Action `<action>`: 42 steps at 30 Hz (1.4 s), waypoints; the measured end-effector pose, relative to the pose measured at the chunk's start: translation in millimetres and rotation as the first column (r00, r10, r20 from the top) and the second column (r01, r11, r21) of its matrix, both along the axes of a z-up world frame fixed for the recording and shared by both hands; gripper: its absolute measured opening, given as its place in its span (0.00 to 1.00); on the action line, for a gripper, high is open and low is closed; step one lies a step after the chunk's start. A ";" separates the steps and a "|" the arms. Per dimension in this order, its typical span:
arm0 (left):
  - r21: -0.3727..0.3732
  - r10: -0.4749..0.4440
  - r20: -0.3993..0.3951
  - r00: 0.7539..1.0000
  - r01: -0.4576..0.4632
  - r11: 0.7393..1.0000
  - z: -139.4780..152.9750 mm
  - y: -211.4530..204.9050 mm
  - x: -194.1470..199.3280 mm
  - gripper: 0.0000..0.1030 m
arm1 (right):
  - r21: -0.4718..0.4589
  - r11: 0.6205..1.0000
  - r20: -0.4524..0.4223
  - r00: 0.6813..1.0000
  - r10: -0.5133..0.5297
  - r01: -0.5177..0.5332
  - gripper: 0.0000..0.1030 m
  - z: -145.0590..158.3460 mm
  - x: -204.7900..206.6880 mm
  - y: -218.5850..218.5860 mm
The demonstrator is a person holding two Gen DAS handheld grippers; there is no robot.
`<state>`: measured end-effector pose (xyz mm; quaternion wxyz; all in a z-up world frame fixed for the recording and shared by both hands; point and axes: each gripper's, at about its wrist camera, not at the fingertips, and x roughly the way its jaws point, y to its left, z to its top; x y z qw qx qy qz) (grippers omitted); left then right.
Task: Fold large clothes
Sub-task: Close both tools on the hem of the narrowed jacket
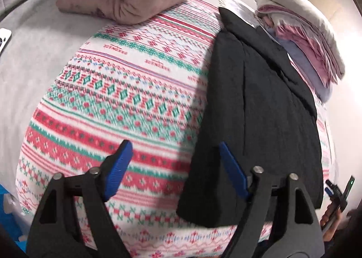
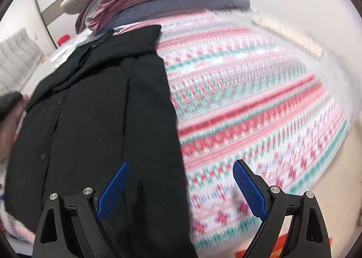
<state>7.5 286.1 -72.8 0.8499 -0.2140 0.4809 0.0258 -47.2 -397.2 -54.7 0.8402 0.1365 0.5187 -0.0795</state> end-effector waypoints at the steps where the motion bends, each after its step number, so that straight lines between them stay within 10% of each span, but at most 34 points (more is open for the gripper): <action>1: 0.013 -0.014 0.010 1.000 0.014 1.000 0.8 -4.3 -4.1 0.73 | 0.027 1.000 -0.012 1.000 0.003 -0.002 0.88 -3.2 -4.0 -3.5; 7: -0.038 -0.065 0.028 0.997 0.066 0.997 -4.9 -23.7 -15.9 0.65 | 0.267 0.964 -0.116 0.993 0.025 0.007 0.50 -30.2 -23.2 -9.7; 12: -0.023 -0.104 -0.009 0.995 0.104 0.994 -19.5 -40.9 -12.5 0.41 | 0.280 0.959 -0.139 0.986 0.087 -0.045 0.47 -34.5 -32.9 4.3; 17: -0.046 -0.090 0.005 0.996 0.090 0.995 -19.6 -40.7 -14.6 0.38 | 0.385 0.922 -0.125 0.989 0.085 -0.031 0.43 -34.5 -44.6 2.1; 27: -0.016 -0.053 -0.010 0.999 0.053 0.998 -28.7 -47.2 -3.0 0.41 | 0.326 0.944 -0.157 0.982 0.102 -0.046 0.43 -39.4 -37.9 12.8; 35: 0.220 -0.076 -0.002 0.997 0.075 0.973 -27.3 -83.0 1.9 0.38 | 0.273 0.959 -0.150 0.981 0.120 -0.075 0.24 -35.9 -28.8 33.8; 42: 0.204 -0.058 -0.007 0.998 0.058 0.977 -31.7 -79.8 3.6 0.39 | 0.232 0.968 -0.154 0.979 0.134 -0.096 0.22 -36.2 -24.9 44.3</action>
